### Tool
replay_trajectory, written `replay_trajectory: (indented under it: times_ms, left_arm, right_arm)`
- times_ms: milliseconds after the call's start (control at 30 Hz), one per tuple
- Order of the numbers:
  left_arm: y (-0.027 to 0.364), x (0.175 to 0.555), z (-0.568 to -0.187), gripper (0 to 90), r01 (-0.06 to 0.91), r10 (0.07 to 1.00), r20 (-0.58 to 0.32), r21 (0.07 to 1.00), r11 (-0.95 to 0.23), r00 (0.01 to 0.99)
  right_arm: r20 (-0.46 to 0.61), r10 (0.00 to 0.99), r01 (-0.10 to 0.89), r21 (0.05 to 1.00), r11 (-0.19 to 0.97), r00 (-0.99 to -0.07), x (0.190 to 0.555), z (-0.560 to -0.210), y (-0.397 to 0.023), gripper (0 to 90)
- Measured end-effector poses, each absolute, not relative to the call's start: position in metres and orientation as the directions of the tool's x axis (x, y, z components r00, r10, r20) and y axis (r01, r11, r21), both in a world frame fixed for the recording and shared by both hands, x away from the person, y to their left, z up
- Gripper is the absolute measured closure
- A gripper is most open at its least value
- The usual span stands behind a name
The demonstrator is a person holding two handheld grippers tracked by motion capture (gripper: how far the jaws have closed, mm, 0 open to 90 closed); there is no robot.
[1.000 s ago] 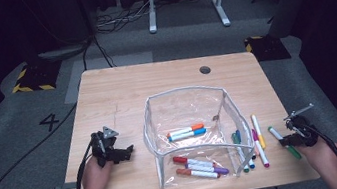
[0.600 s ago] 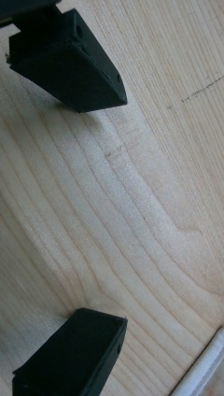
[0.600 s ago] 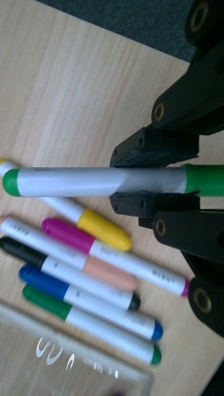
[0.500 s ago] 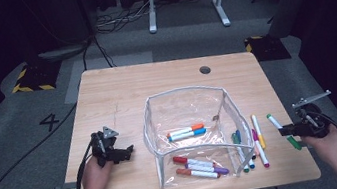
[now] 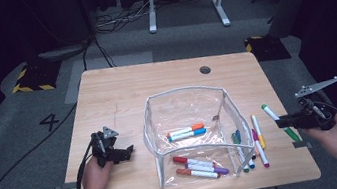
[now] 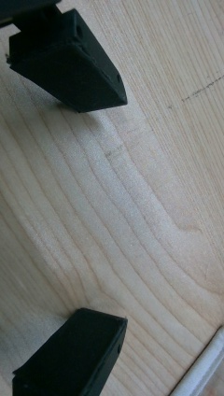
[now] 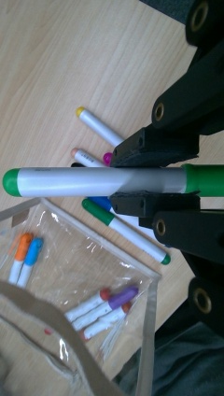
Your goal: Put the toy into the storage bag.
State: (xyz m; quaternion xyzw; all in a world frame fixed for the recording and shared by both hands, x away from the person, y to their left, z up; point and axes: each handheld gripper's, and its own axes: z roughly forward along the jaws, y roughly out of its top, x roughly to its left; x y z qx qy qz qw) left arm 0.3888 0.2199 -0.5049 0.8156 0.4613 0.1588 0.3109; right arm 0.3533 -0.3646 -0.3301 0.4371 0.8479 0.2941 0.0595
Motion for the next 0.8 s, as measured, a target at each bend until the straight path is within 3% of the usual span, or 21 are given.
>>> replay_trajectory:
  times_ms: [800]
  left_arm:
    - [0.220, 0.389, -0.505, 0.0, 0.656, 0.853, -0.028, 0.654, -0.378, 0.520]
  right_arm:
    - [0.103, 0.619, 0.550, 0.587, 0.594, -0.778, 0.351, -0.254, -0.293, 76.0]
